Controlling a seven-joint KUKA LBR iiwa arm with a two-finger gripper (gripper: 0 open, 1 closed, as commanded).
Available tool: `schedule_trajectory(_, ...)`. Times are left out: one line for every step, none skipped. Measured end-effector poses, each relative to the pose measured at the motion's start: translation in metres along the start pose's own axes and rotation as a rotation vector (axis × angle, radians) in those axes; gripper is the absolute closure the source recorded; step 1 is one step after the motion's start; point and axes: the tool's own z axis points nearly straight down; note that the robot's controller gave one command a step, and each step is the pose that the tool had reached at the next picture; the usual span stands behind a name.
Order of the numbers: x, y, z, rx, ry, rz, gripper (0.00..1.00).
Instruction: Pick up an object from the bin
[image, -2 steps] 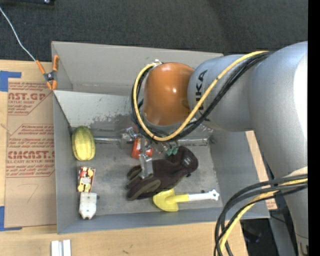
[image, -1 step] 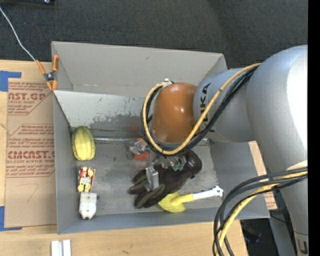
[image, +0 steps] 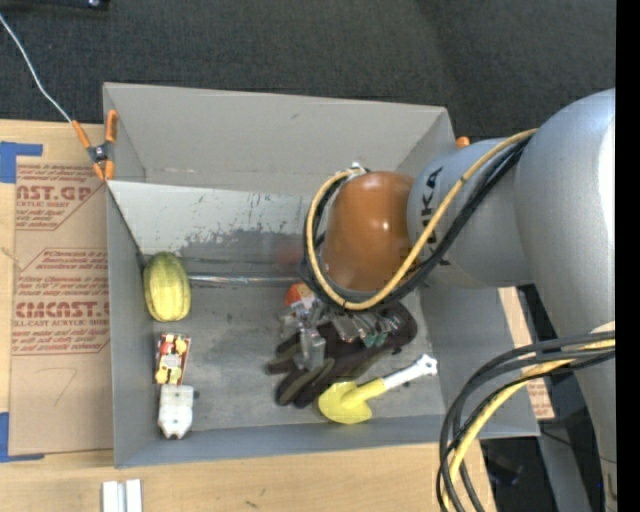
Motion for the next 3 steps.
schedule_trajectory(0.000, 0.000, 0.000, 0.000, 0.000, 0.000, 1.00)
schedule_trajectory(-0.002, 0.001, -0.062, 0.000, 0.006, -0.009, 1.00)
schedule_trajectory(-0.009, -0.003, -0.070, 0.001, -0.009, 0.003, 1.00)
